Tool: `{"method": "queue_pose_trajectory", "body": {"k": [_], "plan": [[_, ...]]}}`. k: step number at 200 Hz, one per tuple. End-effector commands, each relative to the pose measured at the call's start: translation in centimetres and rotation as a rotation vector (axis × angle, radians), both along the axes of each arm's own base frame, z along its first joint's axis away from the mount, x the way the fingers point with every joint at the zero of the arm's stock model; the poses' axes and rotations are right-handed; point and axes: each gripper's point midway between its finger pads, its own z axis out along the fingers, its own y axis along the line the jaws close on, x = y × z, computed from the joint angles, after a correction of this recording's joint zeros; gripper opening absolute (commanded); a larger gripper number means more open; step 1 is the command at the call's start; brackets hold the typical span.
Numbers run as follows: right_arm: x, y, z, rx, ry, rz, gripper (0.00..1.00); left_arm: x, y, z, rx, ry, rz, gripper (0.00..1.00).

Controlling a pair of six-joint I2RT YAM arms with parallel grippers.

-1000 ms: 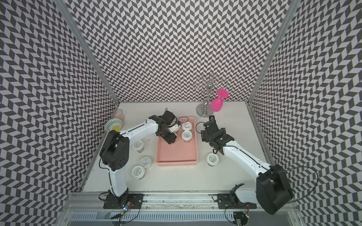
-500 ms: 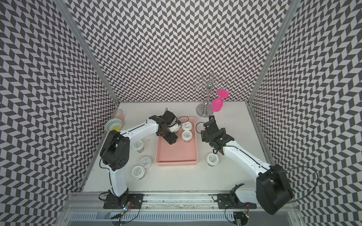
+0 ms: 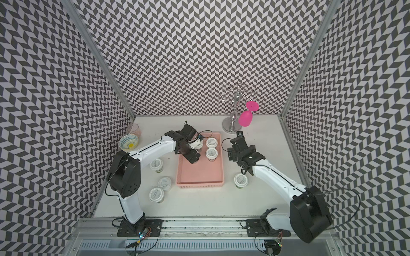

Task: Put the yogurt in the basket
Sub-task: Place the yogurt in the basket.

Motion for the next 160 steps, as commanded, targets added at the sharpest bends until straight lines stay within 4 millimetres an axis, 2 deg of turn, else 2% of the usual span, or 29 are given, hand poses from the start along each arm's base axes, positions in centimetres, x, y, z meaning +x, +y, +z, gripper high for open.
{"method": "queue_pose_trajectory", "body": {"k": [1,49,91,160], "plan": [[0.3,-0.3,1.2,0.015,-0.056,-0.021,0.99,0.2,0.3,2.1,-0.012,-0.065,-0.003,0.96],[0.4,-0.9,0.9,0.007,-0.048,-0.049,0.99,0.7,1.6,5.5,-0.039,-0.157,0.027,1.0],[0.7,-2.1,0.4,0.042,-0.029,-0.096,1.0,1.1,4.0,8.0,-0.09,-0.22,0.087,1.0],[1.2,-4.6,-1.2,0.079,0.02,-0.205,1.0,2.2,8.5,9.4,-0.146,-0.294,0.215,1.0]]}}
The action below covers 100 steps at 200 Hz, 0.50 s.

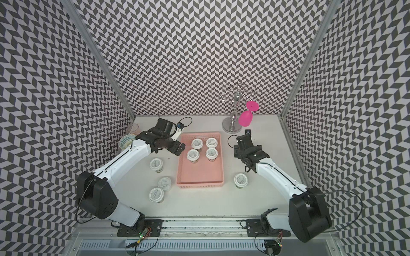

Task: Put the yogurt in the basket
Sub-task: Place the yogurt in the basket, then pick up the yogurt from the center of the board.

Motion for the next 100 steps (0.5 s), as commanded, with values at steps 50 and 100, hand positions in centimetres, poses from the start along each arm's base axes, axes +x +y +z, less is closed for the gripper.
{"method": "queue_pose_trajectory", "body": {"k": [50,100], "plan": [[0.6,-3.3,-1.6,0.054,0.031,-0.153,1.0,1.7,3.6,1.8,-0.096,-0.071,0.124,1.0],[0.9,-4.6,-2.7,0.067,0.075,-0.193,1.0,2.4,5.4,2.2,-0.132,-0.079,0.184,1.0]]}}
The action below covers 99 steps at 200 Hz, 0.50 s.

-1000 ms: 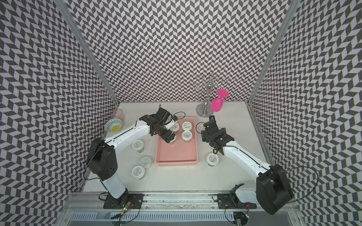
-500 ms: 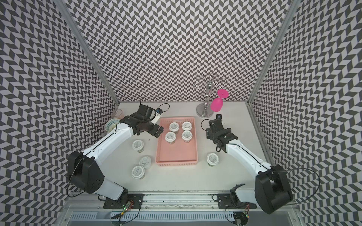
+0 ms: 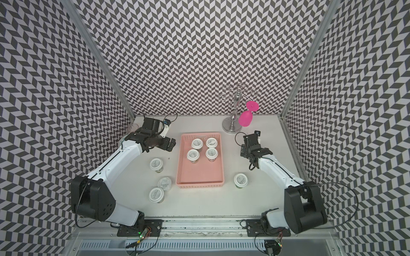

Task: Put the yogurt in the basket
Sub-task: Pick up the yogurt from the center of the board.

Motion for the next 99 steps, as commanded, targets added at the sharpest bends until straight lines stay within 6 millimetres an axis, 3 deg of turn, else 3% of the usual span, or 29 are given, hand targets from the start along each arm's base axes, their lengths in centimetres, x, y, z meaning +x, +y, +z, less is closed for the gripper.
{"method": "queue_pose_trajectory", "body": {"k": [1,99], "plan": [[0.7,-0.2,0.1,0.029,-0.002,-0.019,1.0,0.3,0.1,1.5,-0.054,-0.045,0.015,1.0],[0.7,-1.3,-1.9,0.058,0.071,-0.05,1.0,0.3,1.3,1.4,-0.093,-0.044,0.036,1.0]]}}
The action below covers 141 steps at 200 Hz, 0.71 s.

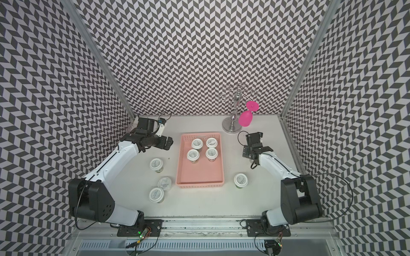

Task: Put the yogurt in the basket
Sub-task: Pick up the yogurt from the center of the board.

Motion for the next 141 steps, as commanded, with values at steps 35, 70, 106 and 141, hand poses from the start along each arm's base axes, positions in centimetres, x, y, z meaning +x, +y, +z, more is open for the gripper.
{"method": "queue_pose_trajectory", "body": {"k": [35,70,106,141], "plan": [[0.8,0.3,-0.7,0.046,0.016,-0.001,0.99,0.0,-0.1,1.0,-0.039,-0.032,0.0,1.0],[0.7,0.2,-1.1,0.051,0.027,-0.005,1.0,-0.1,0.1,0.9,-0.042,-0.029,0.003,0.99],[0.6,0.1,-1.5,0.058,0.039,-0.004,1.0,-0.1,0.1,0.8,-0.048,-0.026,-0.001,0.99],[0.7,0.2,-1.6,0.069,0.039,-0.002,0.96,-0.1,0.1,0.7,-0.05,-0.023,0.001,0.99]]}}
